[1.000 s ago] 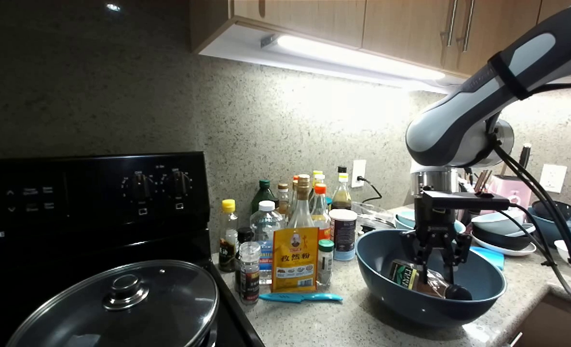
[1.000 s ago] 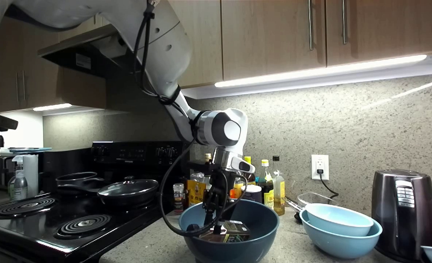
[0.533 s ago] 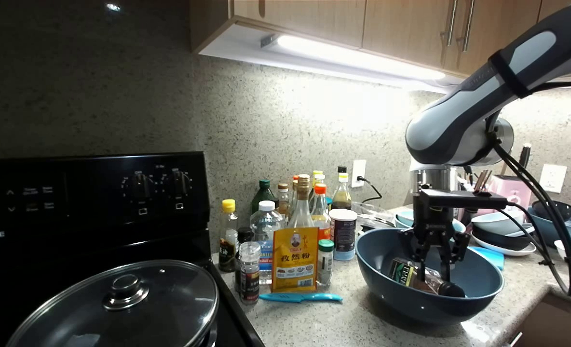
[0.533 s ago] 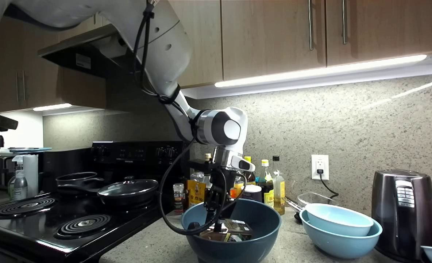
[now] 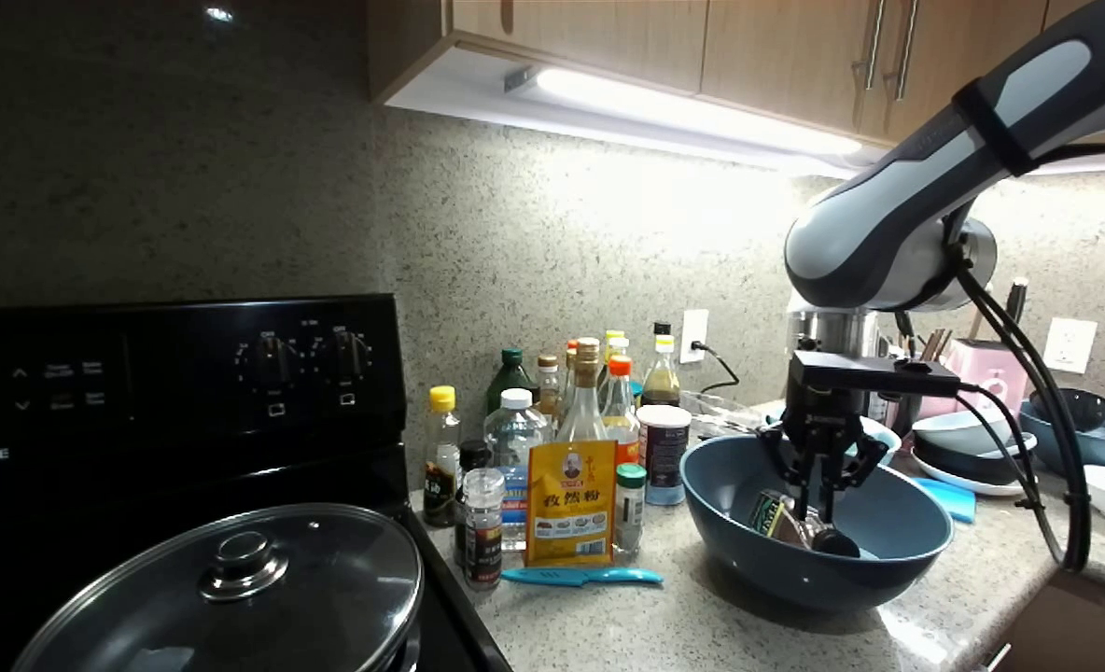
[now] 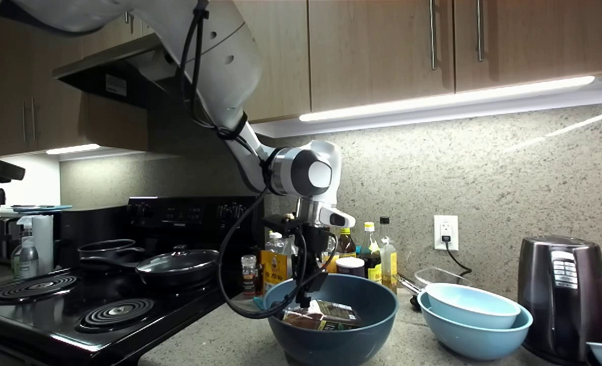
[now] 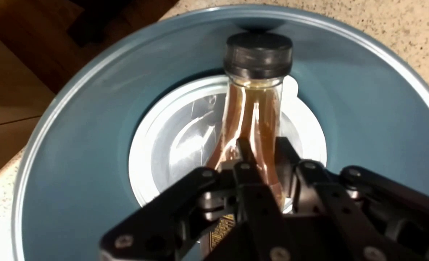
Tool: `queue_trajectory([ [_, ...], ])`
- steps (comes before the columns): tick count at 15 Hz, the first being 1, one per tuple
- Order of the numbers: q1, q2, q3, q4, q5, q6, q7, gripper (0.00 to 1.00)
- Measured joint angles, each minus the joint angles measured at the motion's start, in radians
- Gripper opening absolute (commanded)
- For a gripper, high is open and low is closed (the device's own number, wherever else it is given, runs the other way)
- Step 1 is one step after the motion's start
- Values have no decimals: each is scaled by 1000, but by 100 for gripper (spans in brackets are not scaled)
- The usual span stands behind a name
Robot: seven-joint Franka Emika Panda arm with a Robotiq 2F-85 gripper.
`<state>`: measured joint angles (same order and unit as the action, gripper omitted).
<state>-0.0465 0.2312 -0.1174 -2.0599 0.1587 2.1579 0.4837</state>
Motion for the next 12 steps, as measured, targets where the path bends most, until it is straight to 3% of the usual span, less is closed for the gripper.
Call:
queue_trajectory([
  [2, 1, -2, 0, 0, 0, 11, 25, 24],
  [3, 1, -2, 0, 0, 0, 12, 31, 55],
  [10, 14, 2, 1, 8, -9, -23, 51, 98],
  [12, 25, 2, 2, 14, -9, -41, 66, 100],
])
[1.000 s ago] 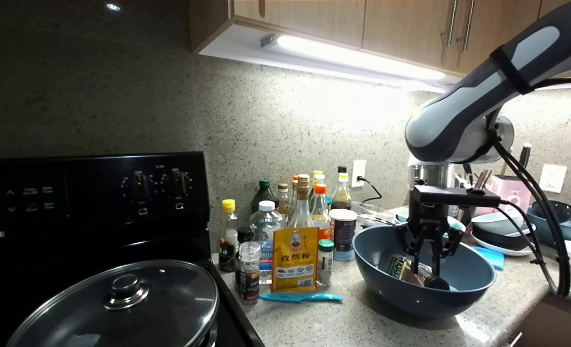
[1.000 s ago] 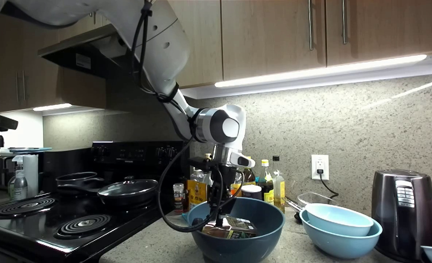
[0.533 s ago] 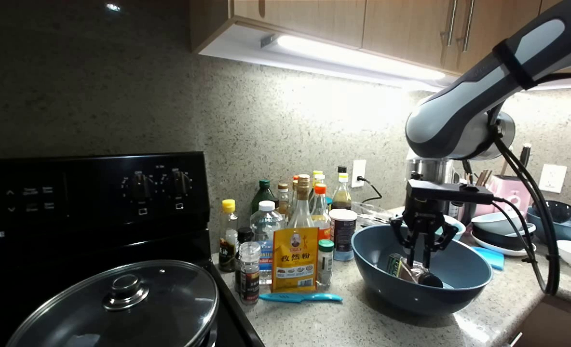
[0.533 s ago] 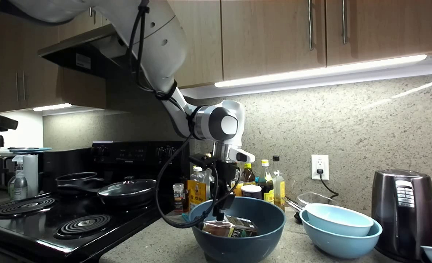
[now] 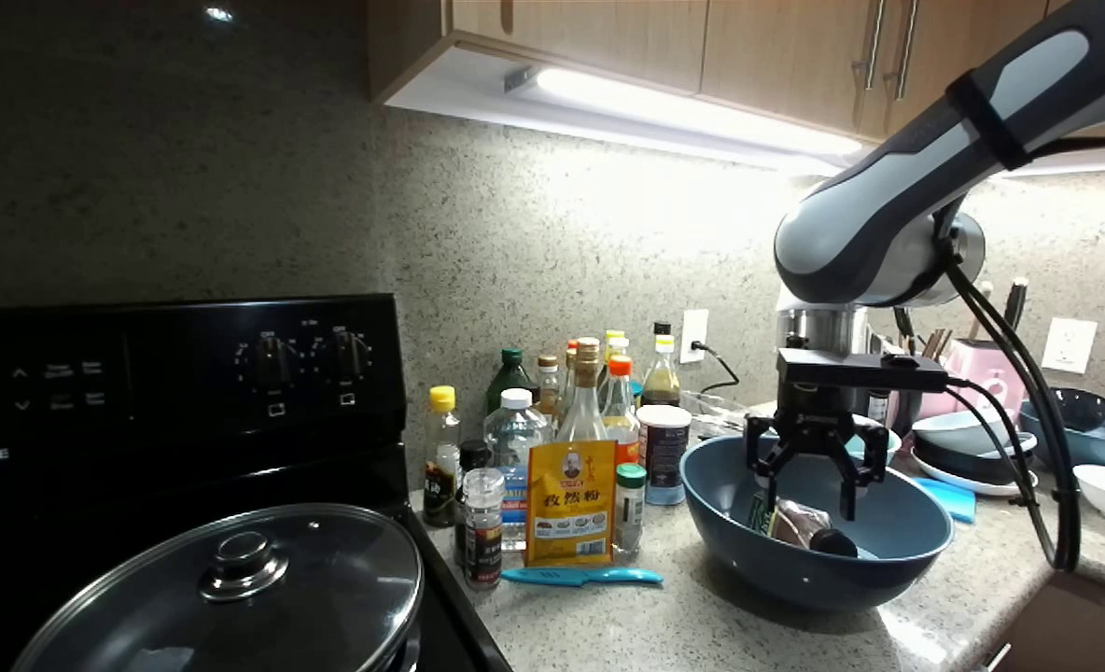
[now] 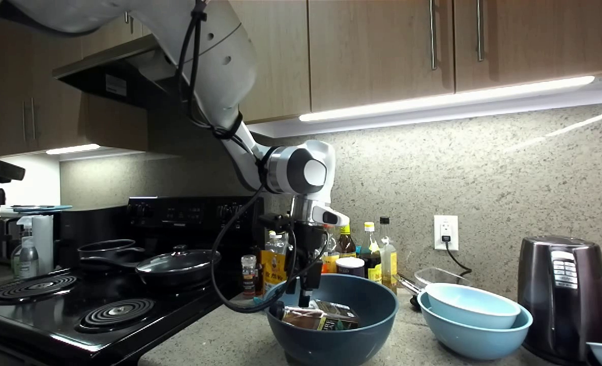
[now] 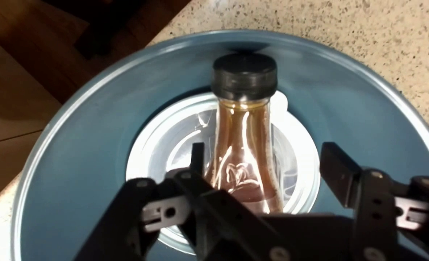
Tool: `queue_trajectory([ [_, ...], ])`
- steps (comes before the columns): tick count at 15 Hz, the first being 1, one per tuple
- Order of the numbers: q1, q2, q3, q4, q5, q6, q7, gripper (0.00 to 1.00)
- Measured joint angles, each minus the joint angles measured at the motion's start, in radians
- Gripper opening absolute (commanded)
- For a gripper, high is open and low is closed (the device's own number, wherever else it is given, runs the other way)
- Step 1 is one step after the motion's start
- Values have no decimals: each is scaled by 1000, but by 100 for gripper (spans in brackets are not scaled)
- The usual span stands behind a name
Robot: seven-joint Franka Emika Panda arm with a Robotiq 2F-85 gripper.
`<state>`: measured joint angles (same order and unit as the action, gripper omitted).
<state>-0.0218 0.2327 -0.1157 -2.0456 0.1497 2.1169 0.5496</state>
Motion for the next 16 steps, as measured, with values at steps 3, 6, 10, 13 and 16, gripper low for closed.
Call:
queue_trajectory([
  [3, 11, 0, 1, 7, -15, -19, 41, 100],
  [6, 14, 0, 1, 11, -22, -24, 52, 100],
  [10, 14, 0, 0, 11, -22, -25, 52, 100],
  [13, 14, 4, 0, 11, -20, -25, 52, 100],
  [16, 14, 14, 1, 11, -7, -26, 52, 100],
])
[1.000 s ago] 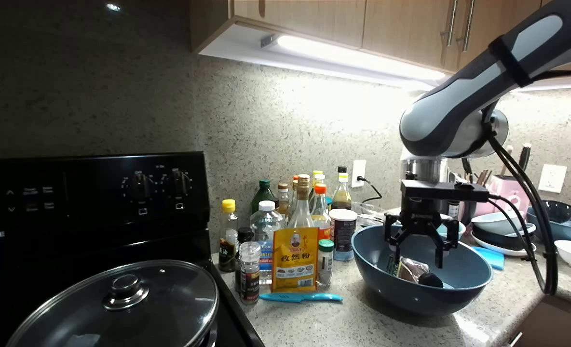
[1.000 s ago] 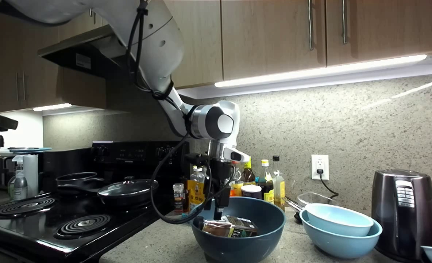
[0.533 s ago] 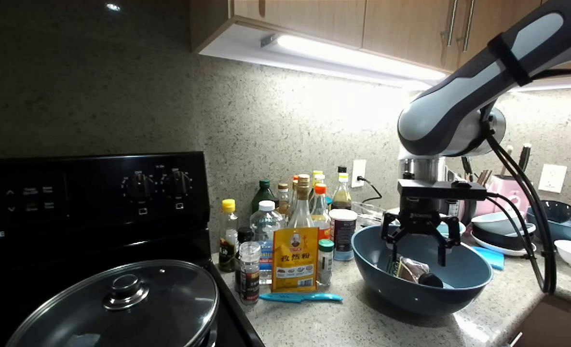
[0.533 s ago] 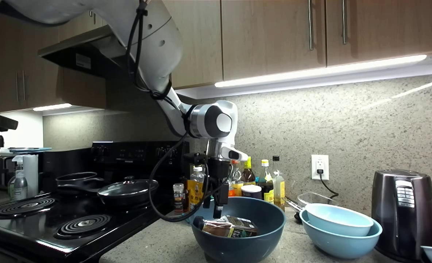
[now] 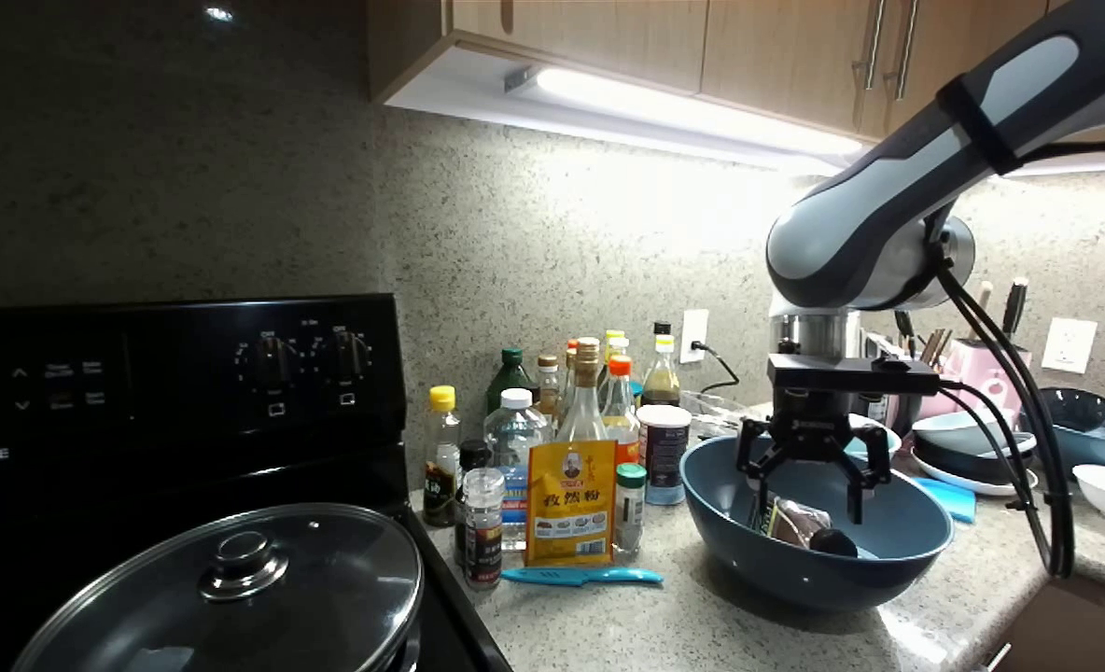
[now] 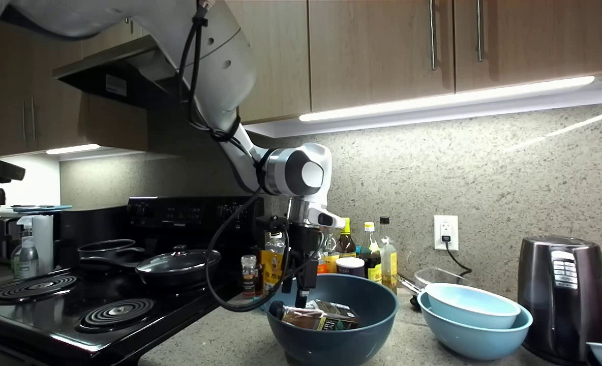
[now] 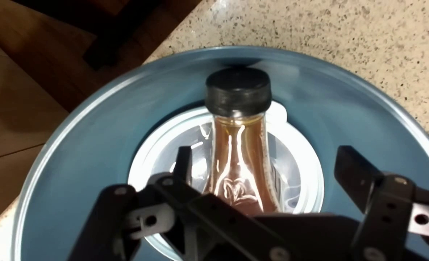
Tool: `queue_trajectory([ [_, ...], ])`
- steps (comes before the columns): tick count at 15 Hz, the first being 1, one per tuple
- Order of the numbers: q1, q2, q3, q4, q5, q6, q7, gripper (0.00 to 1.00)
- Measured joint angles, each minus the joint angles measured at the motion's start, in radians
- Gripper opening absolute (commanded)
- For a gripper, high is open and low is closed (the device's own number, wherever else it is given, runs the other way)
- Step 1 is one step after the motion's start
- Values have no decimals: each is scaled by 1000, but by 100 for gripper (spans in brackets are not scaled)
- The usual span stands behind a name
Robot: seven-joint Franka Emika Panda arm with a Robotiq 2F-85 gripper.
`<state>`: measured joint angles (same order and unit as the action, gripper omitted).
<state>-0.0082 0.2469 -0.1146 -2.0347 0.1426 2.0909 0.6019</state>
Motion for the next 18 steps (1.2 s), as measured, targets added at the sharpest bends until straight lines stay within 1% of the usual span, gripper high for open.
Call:
queue_trajectory([
  [6, -2, 29, 1, 0, 40, -25, 0, 100],
  [7, -3, 33, 1, 0, 49, -30, 0, 75],
  [8, -5, 38, 1, 0, 57, -34, -1, 74],
  [13, -8, 46, 1, 0, 82, -37, -4, 39],
  [16, -13, 46, 1, 0, 85, -37, -8, 20],
  [17, -14, 46, 1, 0, 85, -36, -9, 15],
  [18, -14, 46, 1, 0, 85, -36, -9, 15],
])
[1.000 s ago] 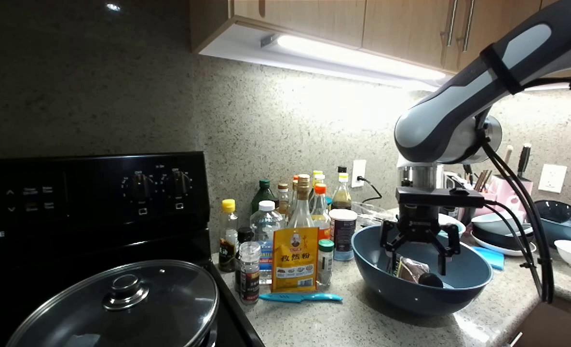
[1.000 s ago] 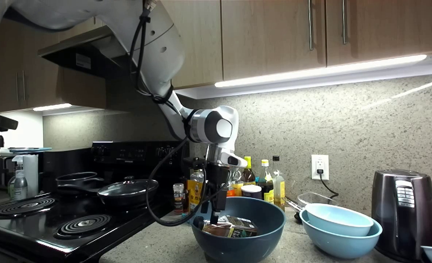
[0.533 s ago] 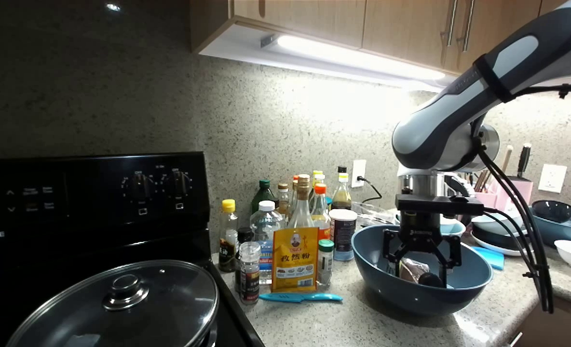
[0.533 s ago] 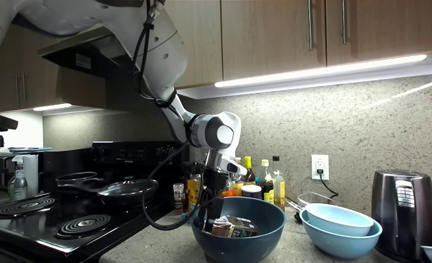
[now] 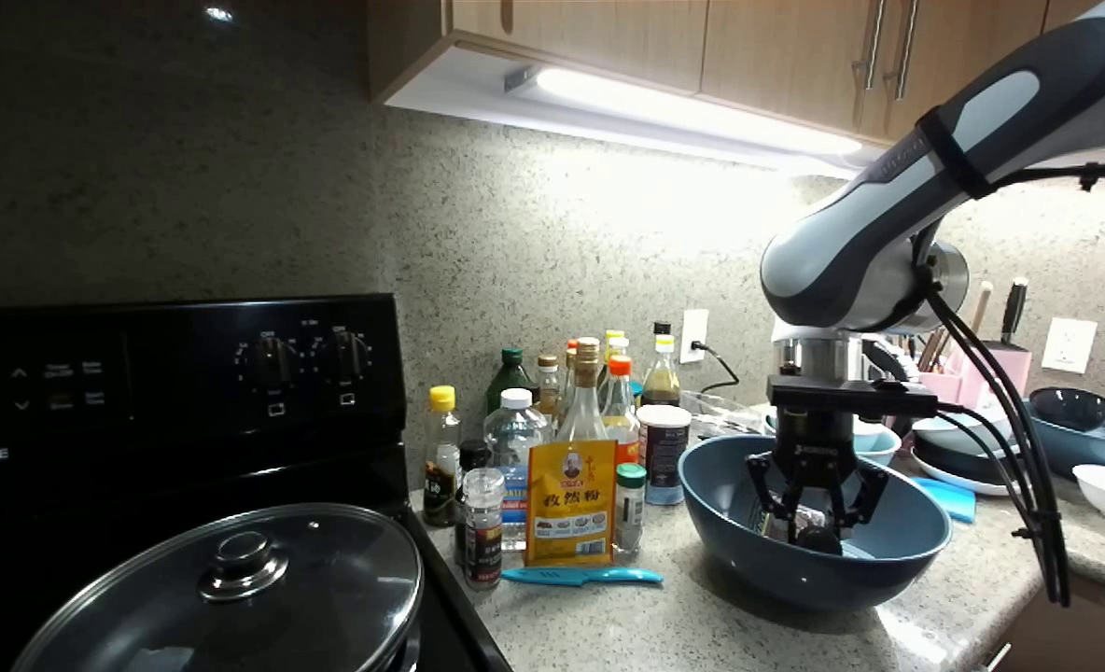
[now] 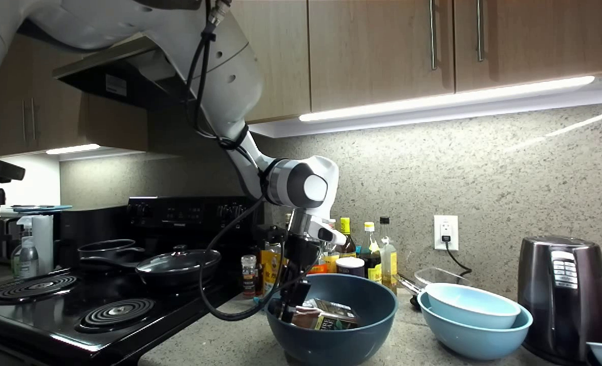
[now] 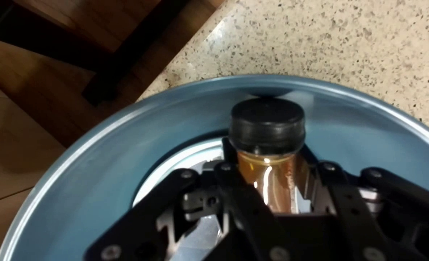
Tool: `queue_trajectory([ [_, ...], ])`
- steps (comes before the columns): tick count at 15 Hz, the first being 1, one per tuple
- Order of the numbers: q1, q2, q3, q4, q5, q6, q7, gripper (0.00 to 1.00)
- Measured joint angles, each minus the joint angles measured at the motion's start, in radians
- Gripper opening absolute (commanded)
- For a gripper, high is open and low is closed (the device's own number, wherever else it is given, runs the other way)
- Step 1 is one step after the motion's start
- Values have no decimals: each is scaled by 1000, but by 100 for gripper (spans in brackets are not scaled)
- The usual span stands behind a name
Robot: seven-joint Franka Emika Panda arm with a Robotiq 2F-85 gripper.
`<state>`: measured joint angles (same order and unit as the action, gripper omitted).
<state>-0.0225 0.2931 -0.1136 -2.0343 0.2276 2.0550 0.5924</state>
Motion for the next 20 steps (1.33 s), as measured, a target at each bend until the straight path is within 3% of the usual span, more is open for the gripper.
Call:
queue_trajectory([
  [7, 2, 0, 0, 0, -8, 24, 2, 15],
  [14, 34, -40, -13, -29, -159, 264, 119, 15],
  [20, 44, -59, -17, -54, -262, 353, 222, 15],
])
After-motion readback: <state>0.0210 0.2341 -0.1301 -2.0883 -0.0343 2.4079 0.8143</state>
